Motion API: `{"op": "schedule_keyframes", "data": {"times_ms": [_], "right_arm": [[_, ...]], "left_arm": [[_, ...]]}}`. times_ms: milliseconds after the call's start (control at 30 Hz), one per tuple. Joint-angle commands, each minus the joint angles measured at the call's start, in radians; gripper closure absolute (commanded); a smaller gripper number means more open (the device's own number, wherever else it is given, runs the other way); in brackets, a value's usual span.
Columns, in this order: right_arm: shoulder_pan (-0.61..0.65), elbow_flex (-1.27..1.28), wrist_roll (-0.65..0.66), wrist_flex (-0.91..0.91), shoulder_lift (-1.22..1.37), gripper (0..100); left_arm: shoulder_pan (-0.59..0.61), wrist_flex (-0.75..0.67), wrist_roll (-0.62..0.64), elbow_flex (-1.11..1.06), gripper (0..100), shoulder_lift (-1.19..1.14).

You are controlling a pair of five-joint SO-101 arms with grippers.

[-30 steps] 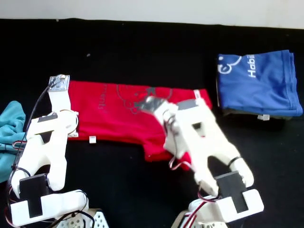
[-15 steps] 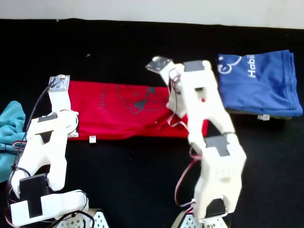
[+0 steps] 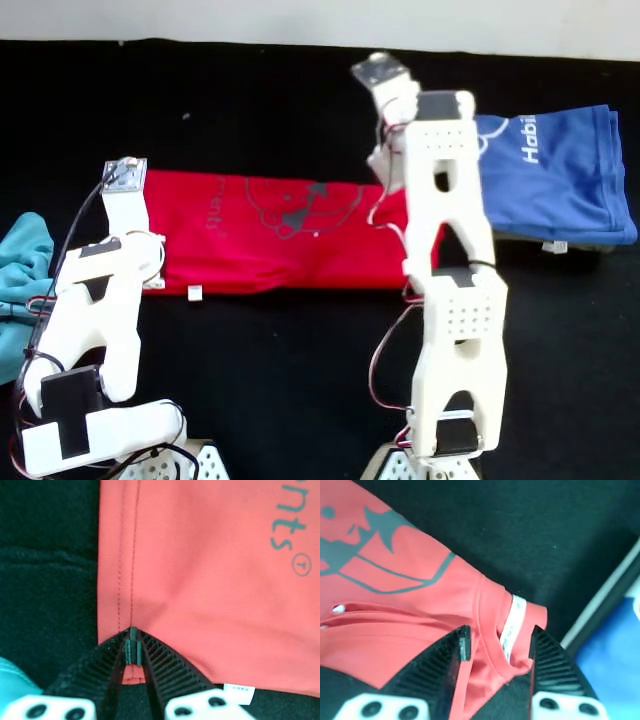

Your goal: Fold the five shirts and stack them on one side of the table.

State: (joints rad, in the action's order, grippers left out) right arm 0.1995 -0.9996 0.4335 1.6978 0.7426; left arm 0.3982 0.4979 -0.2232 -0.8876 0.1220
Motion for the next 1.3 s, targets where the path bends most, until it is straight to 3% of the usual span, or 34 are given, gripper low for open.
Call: {"op": "schedule_keyframes", "data": {"times_ms": [0, 200, 467, 633, 767, 1000, 1267], "right_arm": [[-0.01, -0.125, -0.017, 0.068, -0.012, 80.8], [-0.059, -0.087, -0.021, 0.07, -0.131, 80.8], [-0.094, 0.536, -0.103, 0.062, -0.657, 80.8], [-0.094, 0.874, -0.101, 0.047, -0.865, 80.8], [-0.105, 1.078, -0.101, -0.004, -0.99, 80.8], [-0.101, 1.27, -0.101, -0.028, -1.194, 80.8], [-0.101, 1.379, -0.101, -0.022, -1.363, 80.8]], "left_arm": [[-0.007, -0.02, 0.003, 0.004, 99, -0.007], [-0.007, -0.02, 0.003, 0.004, 99, -0.007], [-0.001, -0.012, 0.009, 0.021, 99, 0.012], [-0.007, 0.181, 0.055, 0.162, 97, 0.097], [0.019, 0.341, 0.098, 0.358, 82, 0.097], [0.042, 0.451, 0.098, 0.657, 79, -0.163], [0.033, 0.69, 0.098, 1.075, 79, -0.587]]}}
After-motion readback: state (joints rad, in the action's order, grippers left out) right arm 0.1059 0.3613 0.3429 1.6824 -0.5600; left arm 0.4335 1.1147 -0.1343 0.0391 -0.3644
